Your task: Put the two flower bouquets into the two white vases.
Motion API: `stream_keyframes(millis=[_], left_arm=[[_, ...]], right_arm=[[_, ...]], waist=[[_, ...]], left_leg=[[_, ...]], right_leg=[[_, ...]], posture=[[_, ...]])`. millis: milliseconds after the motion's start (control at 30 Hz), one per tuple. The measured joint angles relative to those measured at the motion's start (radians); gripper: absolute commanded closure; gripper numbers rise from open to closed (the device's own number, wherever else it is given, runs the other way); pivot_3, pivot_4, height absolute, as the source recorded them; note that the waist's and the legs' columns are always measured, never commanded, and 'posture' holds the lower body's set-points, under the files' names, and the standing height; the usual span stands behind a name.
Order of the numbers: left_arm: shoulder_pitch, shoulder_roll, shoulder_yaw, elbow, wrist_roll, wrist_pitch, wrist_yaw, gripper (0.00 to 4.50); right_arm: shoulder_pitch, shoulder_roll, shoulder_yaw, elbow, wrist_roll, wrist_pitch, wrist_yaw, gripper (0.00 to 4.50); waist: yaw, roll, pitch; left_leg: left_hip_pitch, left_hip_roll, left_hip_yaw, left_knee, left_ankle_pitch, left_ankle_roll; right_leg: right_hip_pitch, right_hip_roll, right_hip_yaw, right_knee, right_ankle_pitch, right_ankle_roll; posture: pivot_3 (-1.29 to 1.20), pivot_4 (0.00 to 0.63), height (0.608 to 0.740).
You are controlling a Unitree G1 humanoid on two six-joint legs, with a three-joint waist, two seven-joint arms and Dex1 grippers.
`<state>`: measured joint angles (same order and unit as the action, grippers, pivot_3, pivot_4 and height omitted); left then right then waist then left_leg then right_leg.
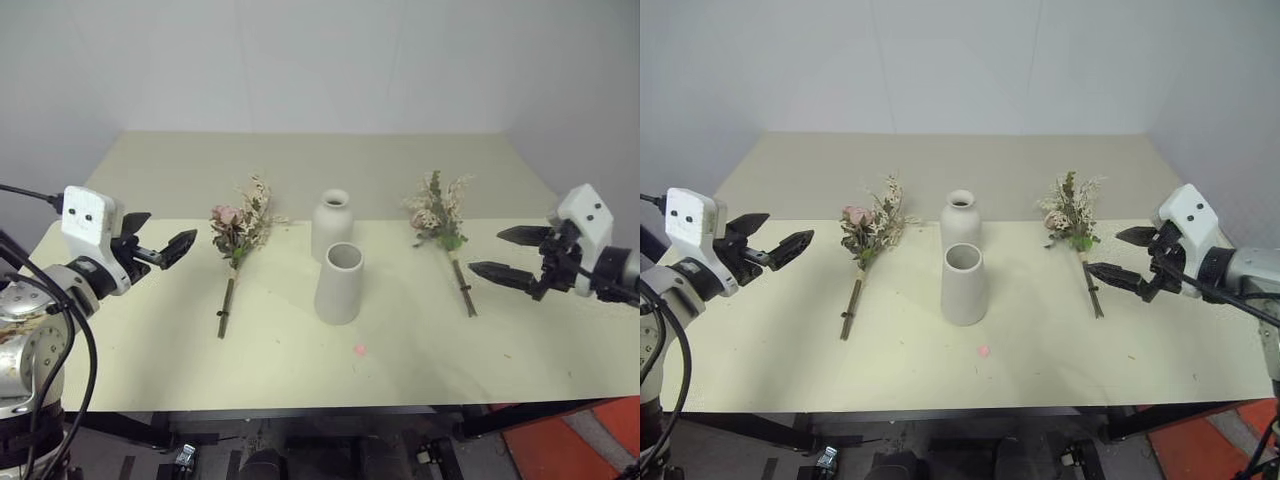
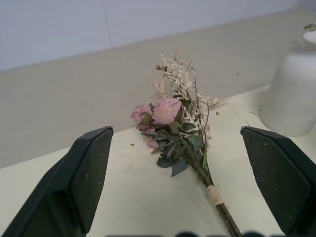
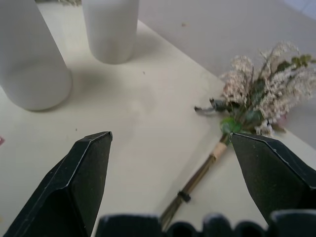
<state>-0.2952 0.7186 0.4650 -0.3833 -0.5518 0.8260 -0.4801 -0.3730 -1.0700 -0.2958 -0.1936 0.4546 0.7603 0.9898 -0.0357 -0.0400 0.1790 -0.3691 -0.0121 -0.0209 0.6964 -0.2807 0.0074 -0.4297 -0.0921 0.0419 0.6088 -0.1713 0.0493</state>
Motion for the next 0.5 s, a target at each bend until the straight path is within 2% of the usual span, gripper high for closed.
stream_keyframes(millis=[133,333,400,500], left_arm=[[-0.005,0.001,-0.004,0.000,0.001,-0.020,0.008,0.00],[-0.012,-0.003,-0.034,0.006,0.039,-0.032,0.055,0.00],[-0.032,-0.015,-0.057,0.002,0.048,0.034,0.119,0.00],[-0.149,-0.103,-0.061,0.004,0.006,0.216,0.223,0.00]], right_arm=[[-0.035,-0.065,0.000,0.017,0.002,0.016,0.009,0.02],[-0.030,-0.071,0.003,0.024,-0.001,0.016,-0.001,0.02],[-0.019,-0.070,0.003,0.021,0.000,0.016,-0.007,0.02],[-0.037,-0.070,0.015,0.029,-0.001,0.016,-0.010,0.02]], waist=[[0.000,0.000,0.000],[0.002,0.000,0.000],[0.007,0.000,0.000],[0.016,-0.001,0.000]], left_leg=[[0.000,0.000,0.000,0.000,0.000,0.000],[0.000,0.000,0.000,0.000,0.000,0.001],[0.000,0.000,0.000,0.000,0.000,0.001],[0.000,0.000,-0.001,0.002,0.000,0.001]], right_leg=[[0.000,0.000,0.000,-0.001,0.000,0.000],[0.000,0.000,0.000,-0.001,0.000,0.000],[0.000,0.000,0.000,-0.001,0.000,0.000],[0.002,0.000,-0.001,0.000,0.000,0.000]], posture=[[0.00,0.150,0.740],[0.00,0.150,0.740],[0.00,0.150,0.740],[0.00,0.150,0.740]])
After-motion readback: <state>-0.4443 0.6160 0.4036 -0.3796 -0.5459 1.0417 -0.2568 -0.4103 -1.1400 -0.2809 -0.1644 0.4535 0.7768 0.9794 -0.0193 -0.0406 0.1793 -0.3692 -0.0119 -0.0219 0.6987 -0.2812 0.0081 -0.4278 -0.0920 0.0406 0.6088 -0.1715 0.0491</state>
